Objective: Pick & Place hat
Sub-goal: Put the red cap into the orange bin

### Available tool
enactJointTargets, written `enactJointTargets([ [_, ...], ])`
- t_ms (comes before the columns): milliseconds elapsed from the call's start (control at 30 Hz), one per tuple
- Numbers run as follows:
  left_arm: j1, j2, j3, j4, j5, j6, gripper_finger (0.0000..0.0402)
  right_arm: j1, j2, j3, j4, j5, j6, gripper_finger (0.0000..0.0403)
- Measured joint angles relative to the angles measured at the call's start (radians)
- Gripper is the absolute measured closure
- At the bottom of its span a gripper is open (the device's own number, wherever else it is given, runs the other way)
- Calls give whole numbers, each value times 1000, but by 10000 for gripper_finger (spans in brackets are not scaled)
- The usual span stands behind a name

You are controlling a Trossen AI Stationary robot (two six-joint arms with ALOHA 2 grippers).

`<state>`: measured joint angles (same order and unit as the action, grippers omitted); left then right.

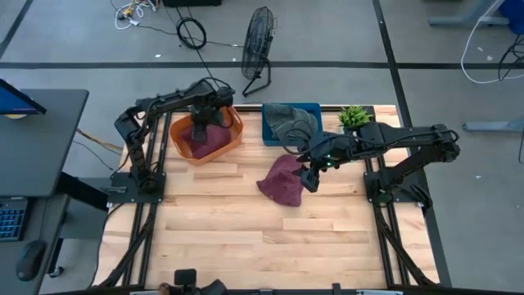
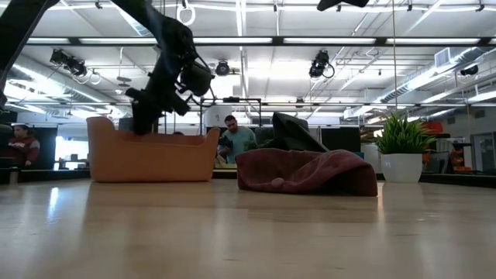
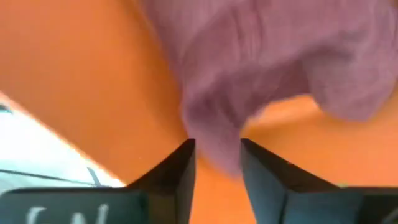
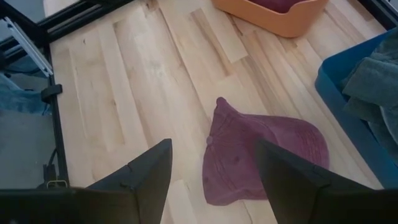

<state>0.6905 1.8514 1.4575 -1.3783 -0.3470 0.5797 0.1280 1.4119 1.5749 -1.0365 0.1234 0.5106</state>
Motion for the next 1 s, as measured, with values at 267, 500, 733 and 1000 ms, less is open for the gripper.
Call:
enactJointTargets([
  [267,-69,-15,264,-182,-63,-102,233,0,-6,0,-1,0,9,168],
  [500,-156,-78,521,-191,134,-218,240,0,-2,0,-113,25,56,168],
  [733,-253,-120,707,-188,135,-320,235,0,57,-139,-104,69,225,168],
  [1000,-312,-127,795,-178,134,-408,234,-8,105,-418,57,190,489,168],
])
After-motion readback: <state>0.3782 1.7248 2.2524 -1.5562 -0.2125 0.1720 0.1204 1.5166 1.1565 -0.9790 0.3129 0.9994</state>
